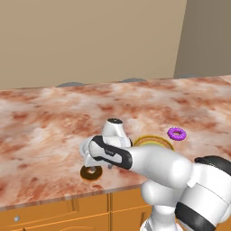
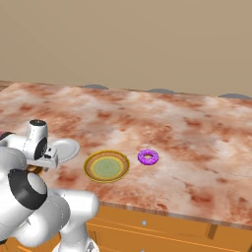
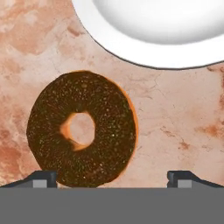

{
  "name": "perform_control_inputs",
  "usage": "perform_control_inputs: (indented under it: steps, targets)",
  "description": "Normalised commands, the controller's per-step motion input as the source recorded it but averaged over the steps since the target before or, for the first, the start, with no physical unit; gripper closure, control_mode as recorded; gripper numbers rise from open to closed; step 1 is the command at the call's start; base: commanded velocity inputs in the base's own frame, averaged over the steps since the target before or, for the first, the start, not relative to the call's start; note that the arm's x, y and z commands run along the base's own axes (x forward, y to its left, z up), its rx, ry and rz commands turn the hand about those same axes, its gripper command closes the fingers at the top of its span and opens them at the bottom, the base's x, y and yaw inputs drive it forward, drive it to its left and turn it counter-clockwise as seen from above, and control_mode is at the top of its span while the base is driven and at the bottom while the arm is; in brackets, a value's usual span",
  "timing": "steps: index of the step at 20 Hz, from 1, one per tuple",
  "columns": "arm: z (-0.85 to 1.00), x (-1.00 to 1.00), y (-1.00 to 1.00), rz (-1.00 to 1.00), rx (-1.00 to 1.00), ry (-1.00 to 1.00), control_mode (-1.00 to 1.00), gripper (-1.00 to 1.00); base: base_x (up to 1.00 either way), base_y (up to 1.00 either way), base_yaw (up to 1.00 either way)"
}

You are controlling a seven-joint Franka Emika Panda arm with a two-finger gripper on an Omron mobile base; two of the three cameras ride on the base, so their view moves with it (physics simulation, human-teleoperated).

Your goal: Place the pastries on the plates.

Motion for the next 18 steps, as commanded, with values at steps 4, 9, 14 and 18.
perform_control_inputs:
  steps: [4, 9, 14, 18]
  targets:
    - [-0.18, 0.01, 0.00, 0.00, 0.00, -0.02, -1.00, -1.00, 0.00, 0.00, 0.00]
    - [-0.17, 0.04, 0.00, 0.00, 0.00, -0.01, -1.00, -1.00, 0.00, 0.00, 0.00]
    - [-0.16, 0.21, 0.00, 0.00, 0.00, -0.07, -1.00, -1.00, 0.00, 0.00, 0.00]
    - [-0.12, 0.23, 0.00, 0.00, 0.00, -0.09, -1.00, -1.00, 0.00, 0.00, 0.00]
